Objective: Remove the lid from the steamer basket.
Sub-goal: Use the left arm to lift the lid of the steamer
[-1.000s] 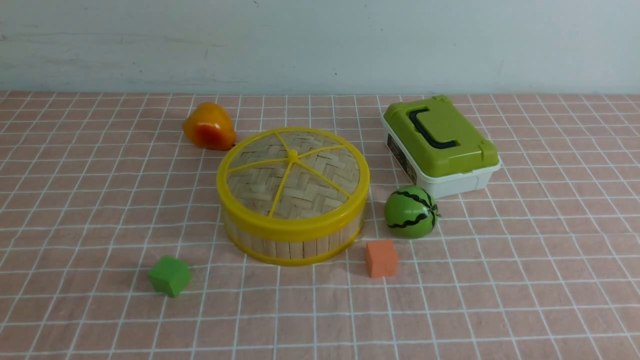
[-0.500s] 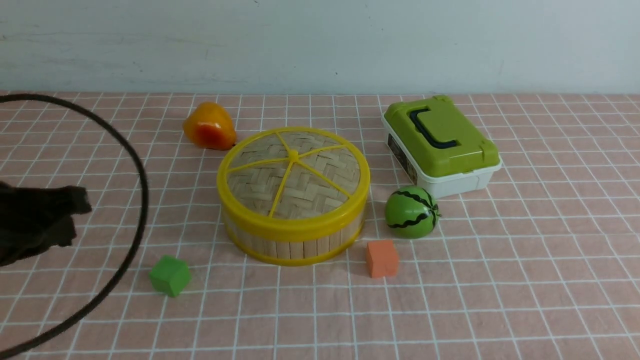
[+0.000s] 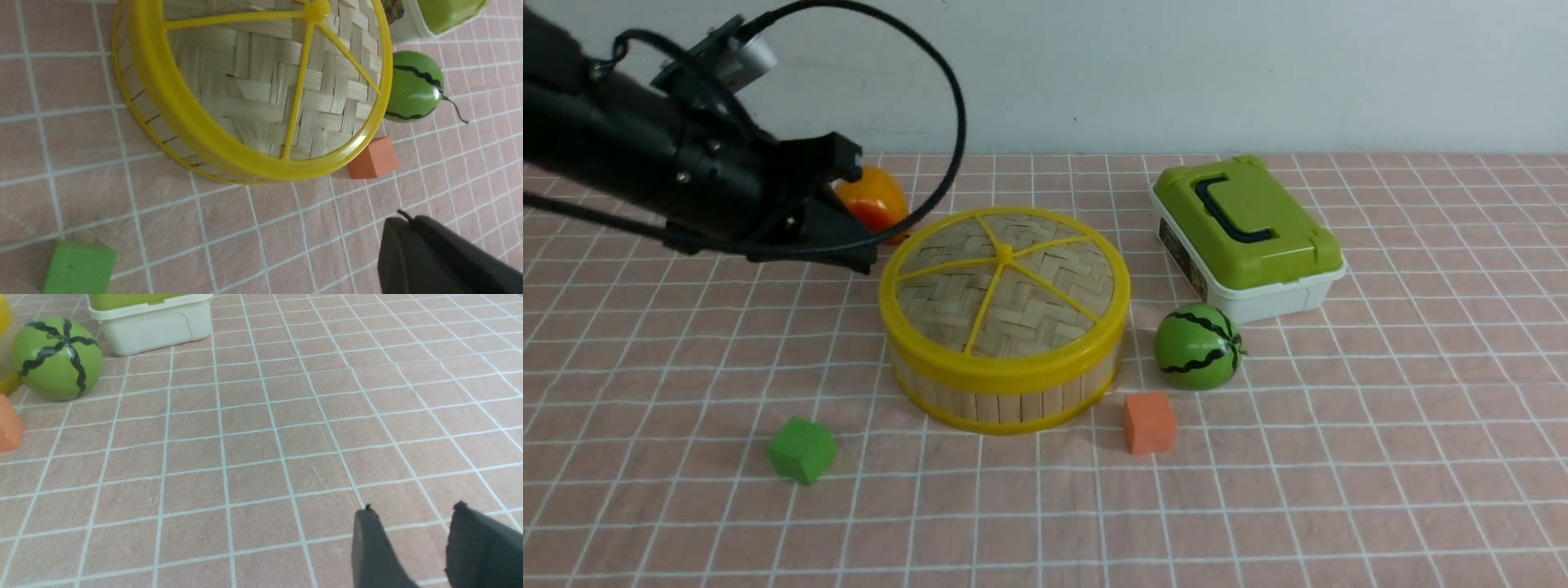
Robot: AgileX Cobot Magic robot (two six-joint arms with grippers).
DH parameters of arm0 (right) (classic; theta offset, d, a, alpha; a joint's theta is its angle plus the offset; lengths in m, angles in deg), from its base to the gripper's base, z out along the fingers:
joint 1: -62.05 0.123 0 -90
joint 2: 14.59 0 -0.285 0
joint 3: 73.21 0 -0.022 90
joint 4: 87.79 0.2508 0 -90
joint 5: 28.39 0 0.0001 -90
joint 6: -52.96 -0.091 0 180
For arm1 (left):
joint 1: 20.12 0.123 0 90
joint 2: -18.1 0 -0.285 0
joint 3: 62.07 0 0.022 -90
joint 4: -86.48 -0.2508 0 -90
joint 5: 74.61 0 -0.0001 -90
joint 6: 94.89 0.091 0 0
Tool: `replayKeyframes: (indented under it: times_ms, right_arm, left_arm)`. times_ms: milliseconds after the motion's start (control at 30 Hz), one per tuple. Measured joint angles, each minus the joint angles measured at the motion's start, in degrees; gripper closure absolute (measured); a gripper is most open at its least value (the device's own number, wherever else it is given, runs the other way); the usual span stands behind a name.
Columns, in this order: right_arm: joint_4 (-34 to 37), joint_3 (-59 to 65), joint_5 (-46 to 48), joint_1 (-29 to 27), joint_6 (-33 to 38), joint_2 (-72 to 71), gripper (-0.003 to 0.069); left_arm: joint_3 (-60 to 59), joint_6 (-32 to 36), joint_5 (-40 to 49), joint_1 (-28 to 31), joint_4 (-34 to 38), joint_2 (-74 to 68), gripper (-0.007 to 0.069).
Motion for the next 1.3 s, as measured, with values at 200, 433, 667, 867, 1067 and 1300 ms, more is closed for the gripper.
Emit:
replayKeyframes:
  times_ms: [200,433,667,867,1067,1300]
  right_arm:
    - [0.00,0.00,0.00,0.00,0.00,0.00,0.0417]
    - [0.00,0.00,0.00,0.00,0.00,0.00,0.0417]
    - [0.00,0.00,0.00,0.00,0.00,0.00,0.0417]
    - [0.00,0.00,0.00,0.00,0.00,0.00,0.0417]
    - [0.00,0.00,0.00,0.00,0.00,0.00,0.0417]
    - [0.00,0.00,0.00,0.00,0.00,0.00,0.0417]
  left_arm:
    - [20.42,-10.53,7.33,-10.38,-18.54,-13.35,0.0633]
    - [39.49,-14.75,11.36,-16.48,-32.59,-26.28,0.0425]
    - [48.06,-14.91,11.83,-19.10,-36.68,-34.21,0.0196]
    - [49.38,-15.16,12.08,-19.38,-39.76,-37.61,0.0167]
    - [49.45,-15.16,10.44,-19.38,-41.65,-38.91,0.0224]
    - [49.64,-15.16,10.23,-19.38,-40.73,-40.02,0.0327]
